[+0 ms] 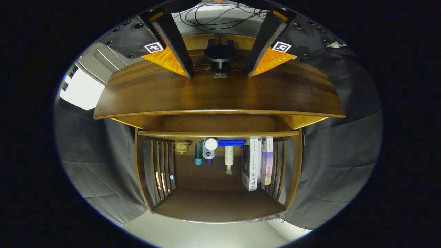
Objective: Pull open the drawer, take out the items inside it, and place them on the countertop above the cabinet.
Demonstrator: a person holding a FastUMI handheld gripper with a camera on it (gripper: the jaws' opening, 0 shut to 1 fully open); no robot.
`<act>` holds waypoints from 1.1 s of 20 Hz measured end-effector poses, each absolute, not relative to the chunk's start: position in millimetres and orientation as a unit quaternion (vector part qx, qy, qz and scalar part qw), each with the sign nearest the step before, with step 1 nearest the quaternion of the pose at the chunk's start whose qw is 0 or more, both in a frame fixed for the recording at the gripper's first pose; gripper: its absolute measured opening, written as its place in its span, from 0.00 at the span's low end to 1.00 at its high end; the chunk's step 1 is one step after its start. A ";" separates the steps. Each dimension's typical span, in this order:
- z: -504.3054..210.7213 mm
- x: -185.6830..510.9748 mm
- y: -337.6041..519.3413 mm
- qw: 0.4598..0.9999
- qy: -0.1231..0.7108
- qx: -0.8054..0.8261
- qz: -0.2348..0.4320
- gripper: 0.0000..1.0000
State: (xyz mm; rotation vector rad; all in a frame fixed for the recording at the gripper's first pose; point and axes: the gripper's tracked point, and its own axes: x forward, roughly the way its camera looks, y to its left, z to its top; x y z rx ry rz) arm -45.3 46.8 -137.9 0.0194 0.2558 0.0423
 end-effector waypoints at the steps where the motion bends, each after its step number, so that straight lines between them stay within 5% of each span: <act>1: -136.9 -41.8 46.8 0.992 0.126 0.011 0.022 0.98; 22: -134.2 73.8 53.8 0.993 0.120 0.005 0.009 0.98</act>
